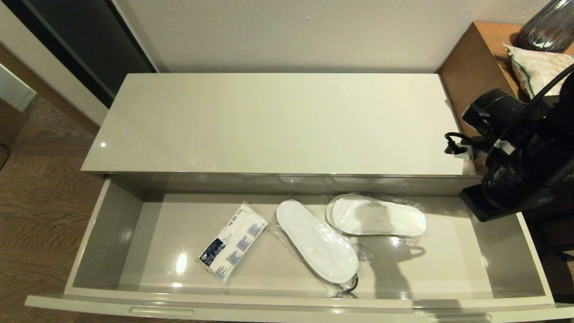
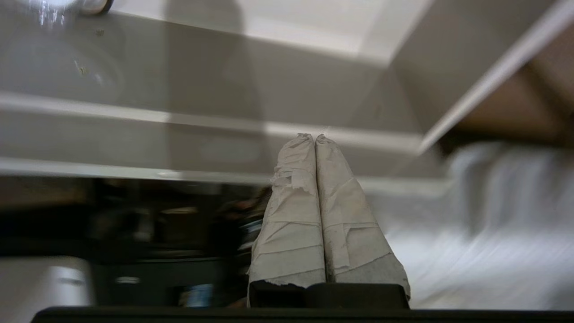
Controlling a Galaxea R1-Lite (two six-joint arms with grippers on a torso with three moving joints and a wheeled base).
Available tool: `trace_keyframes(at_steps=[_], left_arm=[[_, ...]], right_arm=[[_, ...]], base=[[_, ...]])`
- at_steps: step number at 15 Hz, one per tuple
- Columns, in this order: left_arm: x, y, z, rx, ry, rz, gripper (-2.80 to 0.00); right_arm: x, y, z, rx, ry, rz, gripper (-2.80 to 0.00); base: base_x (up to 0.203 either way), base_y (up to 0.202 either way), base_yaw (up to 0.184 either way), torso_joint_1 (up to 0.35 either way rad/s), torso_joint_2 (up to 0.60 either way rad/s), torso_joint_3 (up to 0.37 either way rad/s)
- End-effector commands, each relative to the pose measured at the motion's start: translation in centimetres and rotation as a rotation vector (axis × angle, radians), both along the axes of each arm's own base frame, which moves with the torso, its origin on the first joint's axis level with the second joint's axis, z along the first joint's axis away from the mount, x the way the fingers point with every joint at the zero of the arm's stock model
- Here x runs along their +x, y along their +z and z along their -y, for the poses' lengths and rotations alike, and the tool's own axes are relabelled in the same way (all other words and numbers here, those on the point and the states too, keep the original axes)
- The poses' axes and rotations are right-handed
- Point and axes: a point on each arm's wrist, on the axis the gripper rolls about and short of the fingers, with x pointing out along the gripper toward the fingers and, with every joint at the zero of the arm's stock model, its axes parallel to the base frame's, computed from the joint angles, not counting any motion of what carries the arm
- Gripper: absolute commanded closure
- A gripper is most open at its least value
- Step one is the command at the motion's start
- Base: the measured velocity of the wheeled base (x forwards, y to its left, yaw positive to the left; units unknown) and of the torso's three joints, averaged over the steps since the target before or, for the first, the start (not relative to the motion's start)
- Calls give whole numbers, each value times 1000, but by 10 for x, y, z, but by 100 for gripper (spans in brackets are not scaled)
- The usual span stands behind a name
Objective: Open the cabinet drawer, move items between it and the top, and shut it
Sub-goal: Take out the disposable slippers from the drawer
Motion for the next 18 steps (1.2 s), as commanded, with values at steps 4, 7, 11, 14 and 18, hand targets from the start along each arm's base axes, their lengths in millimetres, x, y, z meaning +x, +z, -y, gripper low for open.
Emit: trace_keyframes(at_steps=[4, 7, 11, 14, 18], left_arm=[[0, 0, 0, 1, 0, -1, 0], [0, 0, 0, 0, 0, -1, 0], [0, 0, 0, 1, 0, -1, 0], [0, 0, 0, 1, 0, -1, 0], [0, 0, 0, 3, 0, -2, 0]], right_arm=[[11, 0, 18, -86, 517, 118, 0], [4, 8, 20, -88, 633, 141, 0], [2, 1, 18, -105, 812, 124, 0], [0, -3, 18, -144, 922, 88, 0], [7, -23, 11, -104, 996, 29, -280]], base=[[0, 0, 0, 0, 0, 0], [0, 0, 0, 0, 0, 0], [0, 0, 0, 0, 0, 0], [0, 0, 0, 0, 0, 0], [0, 0, 0, 0, 0, 0]])
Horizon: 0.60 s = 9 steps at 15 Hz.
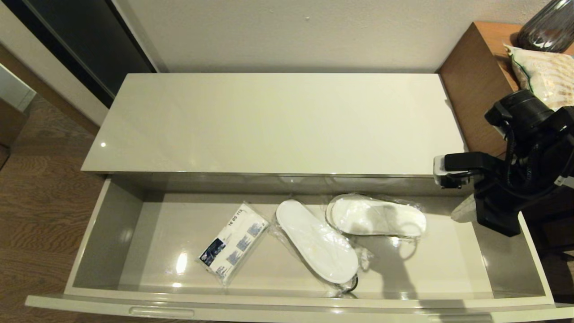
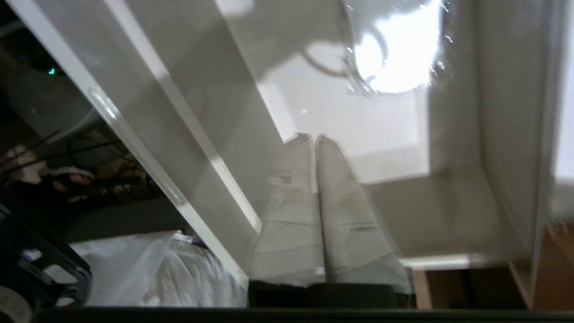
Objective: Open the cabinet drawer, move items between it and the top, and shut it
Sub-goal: Take out the disposable slippers from the drawer
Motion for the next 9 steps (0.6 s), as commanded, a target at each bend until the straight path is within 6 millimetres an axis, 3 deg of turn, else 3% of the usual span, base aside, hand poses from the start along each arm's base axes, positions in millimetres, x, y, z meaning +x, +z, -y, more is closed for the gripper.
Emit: trace_keyframes(at_steps=[1, 4, 9], left_arm=[[0, 0, 0, -1, 2, -1, 0], [0, 0, 0, -1, 5, -2, 0], [0, 0, 0, -3, 5, -1, 0]], right_arm=[[18, -24, -5, -18, 33, -70, -280], [25, -49, -9, -39, 58, -125, -280], [26, -103, -37, -82, 138, -177, -280]], base=[[0, 0, 0, 0, 0, 0], [0, 0, 0, 0, 0, 0], [0, 0, 0, 0, 0, 0]])
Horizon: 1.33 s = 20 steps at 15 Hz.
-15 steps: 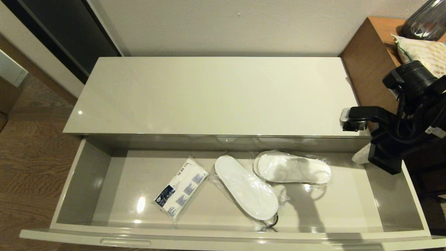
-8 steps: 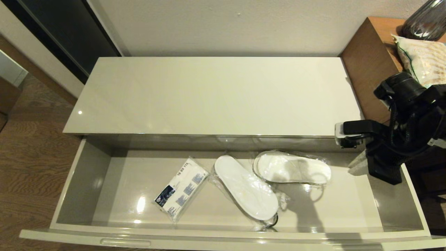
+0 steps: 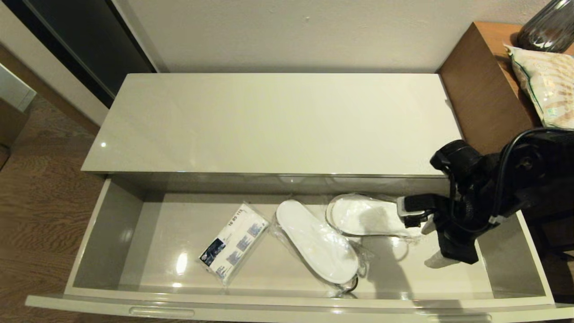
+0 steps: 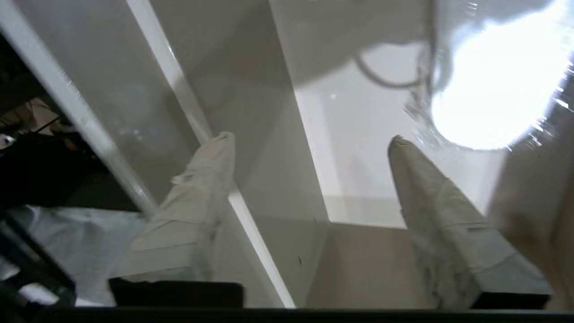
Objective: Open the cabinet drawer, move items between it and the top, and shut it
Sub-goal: Take out the disposable slippers from the drawer
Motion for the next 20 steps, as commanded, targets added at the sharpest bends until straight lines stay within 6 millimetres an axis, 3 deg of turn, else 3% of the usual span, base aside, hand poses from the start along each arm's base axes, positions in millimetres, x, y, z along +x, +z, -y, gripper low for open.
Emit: trace_keyframes(at_steps=[1, 3, 7, 13, 18, 20], left_arm=[[0, 0, 0, 1, 1, -1, 0], [0, 0, 0, 1, 1, -1, 0], [0, 0, 0, 1, 1, -1, 0], [0, 0, 0, 1, 1, -1, 0], [0, 0, 0, 1, 1, -1, 0], [0, 0, 0, 1, 1, -1, 0]], right_arm=[[0, -34, -12, -16, 39, -5, -280], [6, -55, -20, 2, 49, 104, -280], [38, -101, -31, 45, 40, 267, -280], [77, -100, -24, 71, -9, 371, -280], [100, -128, -24, 90, -24, 498, -280], [100, -139, -24, 101, -27, 535, -280]], base=[[0, 0, 0, 0, 0, 0], [0, 0, 0, 0, 0, 0], [0, 0, 0, 0, 0, 0], [0, 0, 0, 0, 0, 0], [0, 0, 0, 0, 0, 0], [0, 0, 0, 0, 0, 0]])
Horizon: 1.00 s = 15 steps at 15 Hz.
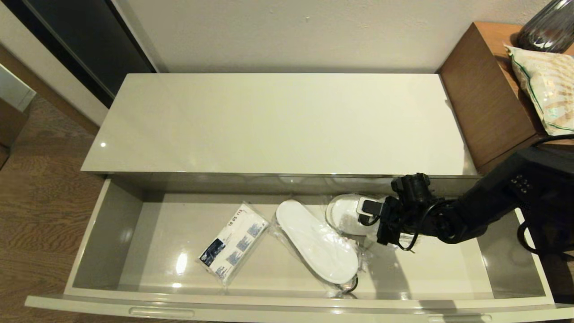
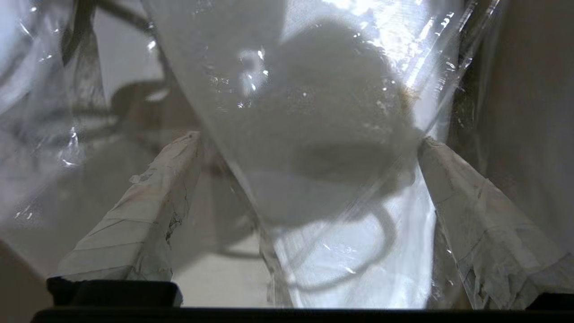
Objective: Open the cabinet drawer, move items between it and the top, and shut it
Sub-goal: Take out the disposable slippers from the drawer
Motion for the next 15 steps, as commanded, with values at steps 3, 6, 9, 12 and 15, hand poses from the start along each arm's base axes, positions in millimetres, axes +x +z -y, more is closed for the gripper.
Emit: trace_keyframes(at_steps=[3, 6, 9, 12, 15], left_arm=[[0, 0, 0, 1, 0, -1, 0], [0, 0, 0, 1, 0, -1, 0], [0, 0, 0, 1, 0, -1, 0], [0, 0, 0, 1, 0, -1, 0], [0, 0, 0, 1, 0, -1, 0]], right_arm=[[6, -31, -1, 13, 4, 64, -280], [7, -37, -2, 20, 4, 88, -280], [8, -37, -2, 21, 2, 89, 0], [7, -37, -1, 16, 2, 87, 0], [7, -33, -1, 19, 0, 92, 0]], base=[[0, 0, 0, 0, 0, 0], [0, 0, 0, 0, 0, 0], [0, 0, 0, 0, 0, 0], [0, 0, 0, 0, 0, 0], [0, 0, 0, 0, 0, 0]])
